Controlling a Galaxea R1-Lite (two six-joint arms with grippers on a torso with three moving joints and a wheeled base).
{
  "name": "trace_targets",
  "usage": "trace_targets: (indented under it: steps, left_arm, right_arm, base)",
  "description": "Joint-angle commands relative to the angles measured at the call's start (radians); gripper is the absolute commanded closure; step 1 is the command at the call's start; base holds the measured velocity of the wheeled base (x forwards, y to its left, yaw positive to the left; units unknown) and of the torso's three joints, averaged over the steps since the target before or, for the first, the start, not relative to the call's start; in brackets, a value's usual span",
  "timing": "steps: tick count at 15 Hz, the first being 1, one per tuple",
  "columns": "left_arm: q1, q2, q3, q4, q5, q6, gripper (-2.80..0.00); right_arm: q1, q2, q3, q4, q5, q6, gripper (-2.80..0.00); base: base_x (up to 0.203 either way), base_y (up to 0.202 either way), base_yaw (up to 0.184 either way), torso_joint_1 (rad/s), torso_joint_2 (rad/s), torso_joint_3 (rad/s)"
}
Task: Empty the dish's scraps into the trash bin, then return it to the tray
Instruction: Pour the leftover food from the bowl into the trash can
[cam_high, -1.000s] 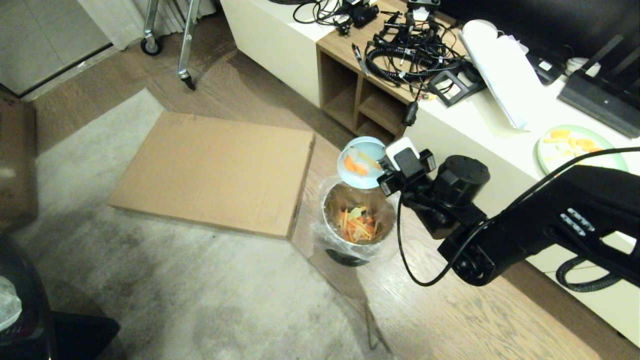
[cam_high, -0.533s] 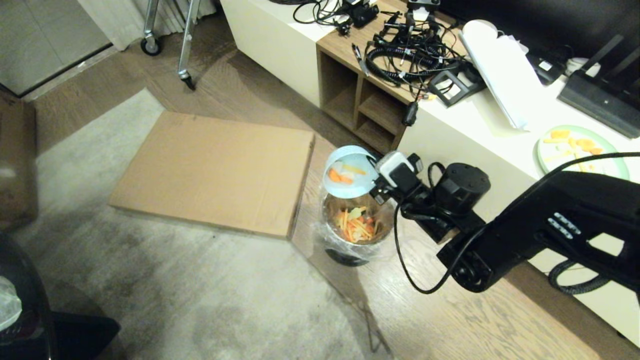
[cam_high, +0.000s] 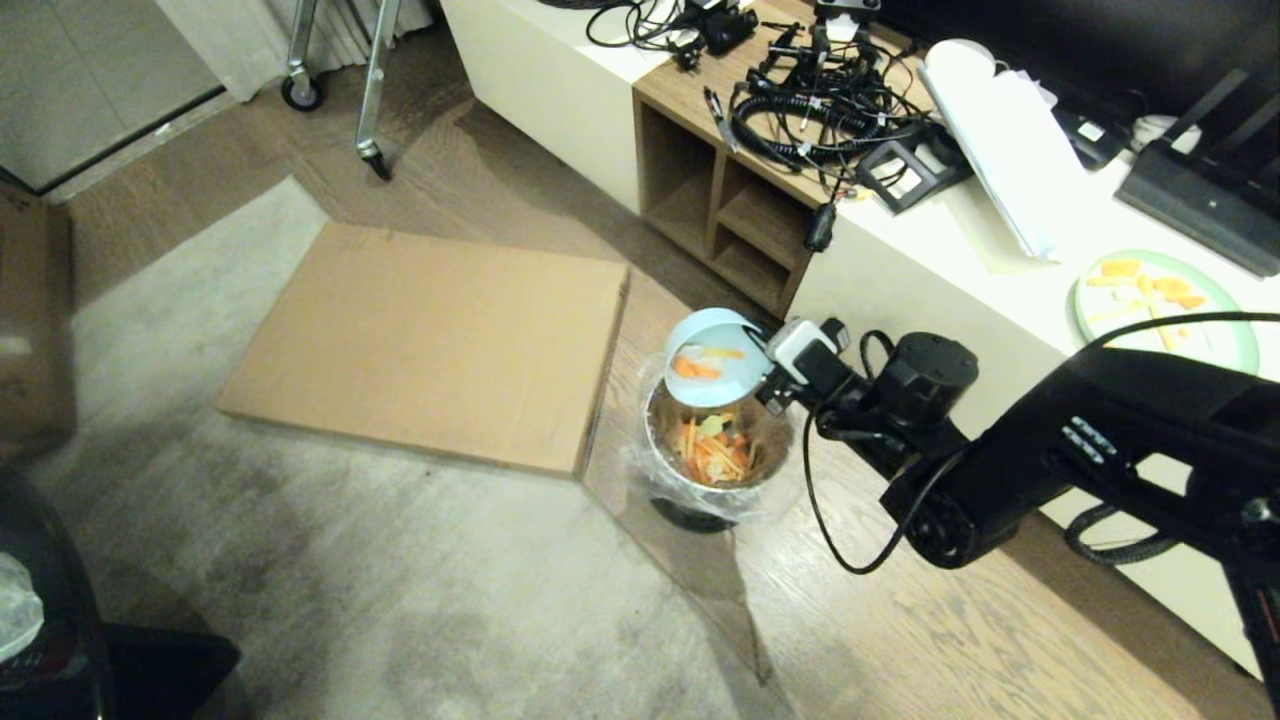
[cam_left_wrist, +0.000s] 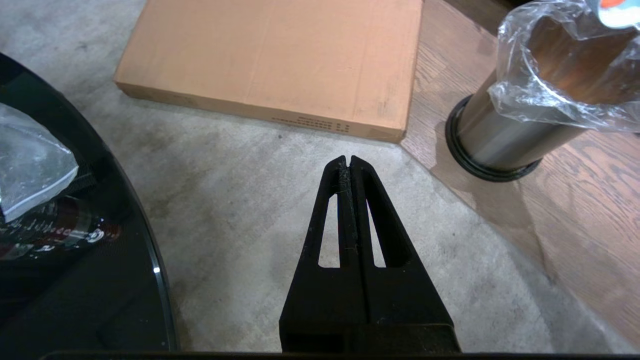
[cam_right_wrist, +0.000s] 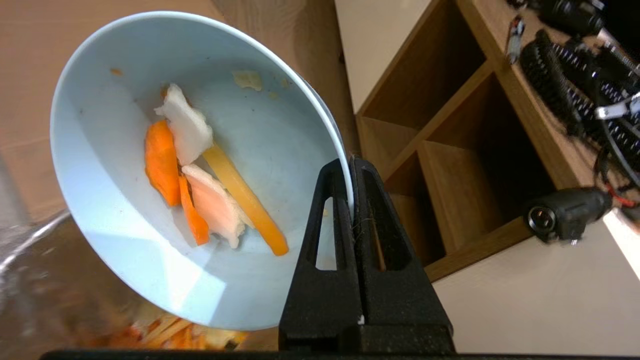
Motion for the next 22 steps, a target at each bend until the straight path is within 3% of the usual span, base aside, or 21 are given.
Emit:
trace_targets:
  steps: [1, 6, 14, 22]
  left_arm:
    - [0.000, 0.000, 0.000, -0.001, 0.000, 0.000, 0.00]
    - [0.000, 0.000, 0.000, 0.000, 0.000, 0.000, 0.00]
    - [0.000, 0.000, 0.000, -0.001, 0.000, 0.000, 0.00]
    - [0.000, 0.000, 0.000, -0.001, 0.000, 0.000, 0.00]
  right_arm:
    - [-0.025, 0.044, -0.072, -0.047, 0.034, -0.001, 0.00]
    - [-0.030, 0.083, -0.229, -0.047, 0.173, 0.000, 0.00]
    - [-0.048, 0.101, -0.286, -0.047, 0.370, -0.011, 0.00]
    - [-0.082, 0.117, -0.329, -0.048, 0.431, -0.014, 0.00]
  base:
    - [0.000, 0.000, 0.000, 0.000, 0.00, 0.000]
    - [0.000, 0.000, 0.000, 0.000, 0.00, 0.000]
    - [0.000, 0.000, 0.000, 0.000, 0.00, 0.000]
    - [0.000, 0.000, 0.000, 0.000, 0.00, 0.000]
